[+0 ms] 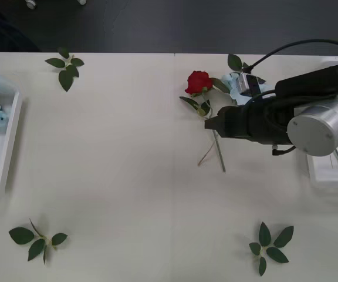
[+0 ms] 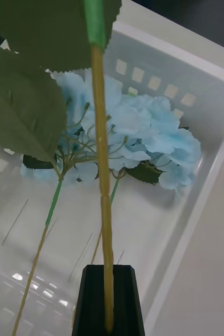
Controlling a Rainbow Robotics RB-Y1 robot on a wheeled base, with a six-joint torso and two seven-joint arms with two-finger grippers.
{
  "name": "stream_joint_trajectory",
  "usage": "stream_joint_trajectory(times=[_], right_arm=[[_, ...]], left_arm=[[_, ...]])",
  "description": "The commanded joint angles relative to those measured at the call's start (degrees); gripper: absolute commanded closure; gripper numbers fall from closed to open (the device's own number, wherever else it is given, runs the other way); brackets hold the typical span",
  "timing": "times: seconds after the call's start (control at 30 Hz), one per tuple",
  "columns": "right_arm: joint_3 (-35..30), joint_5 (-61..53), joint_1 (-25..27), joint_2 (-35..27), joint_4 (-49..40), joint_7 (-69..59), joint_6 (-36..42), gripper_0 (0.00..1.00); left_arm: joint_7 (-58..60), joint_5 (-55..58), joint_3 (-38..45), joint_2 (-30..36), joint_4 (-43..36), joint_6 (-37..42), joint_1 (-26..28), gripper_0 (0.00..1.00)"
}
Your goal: Put the red flowers into the right box and the blue flowers into the left box
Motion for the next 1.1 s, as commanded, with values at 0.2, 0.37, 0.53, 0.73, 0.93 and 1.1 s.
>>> stream_joint_trajectory(times=[0.2, 0.37, 0.53, 0.73, 0.93, 1.1], right_arm=[[4.9, 9.9, -8.0, 5.5, 11.0, -6.6, 0.0, 0.19], [4.9, 12.7, -9.3, 7.9, 15.9, -7.1, 0.1, 0.19], [5.8, 12.7, -9.8, 8.1, 18.1, -12.3, 0.1, 0.19], [6.7, 13.4, -10.1, 8.0, 18.9, -17.1, 0.1, 0.19], [7.1, 14.7, -10.9, 8.4, 21.7, -18.1, 0.1, 0.19], [7.3, 16.9, -11.9, 8.8, 24.2, -21.7, -0.2, 0.19]], left_arm=[[1.1, -2.1, -3.4, 1.8, 6.7, -6.6, -1.7, 0.98], [1.3, -2.5, -4.3, 1.8, 7.3, -6.6, -1.5, 0.94], [1.4, -2.1, -5.0, 1.8, 7.3, -6.6, -1.5, 0.39], [1.9, -0.4, -5.7, 1.8, 7.3, -6.5, -1.4, 0.0], [2.1, 7.4, -4.6, 1.8, 6.4, -6.5, -0.6, 0.0], [2.3, 15.1, -4.0, 1.8, 2.8, -6.5, 1.5, 0.0]])
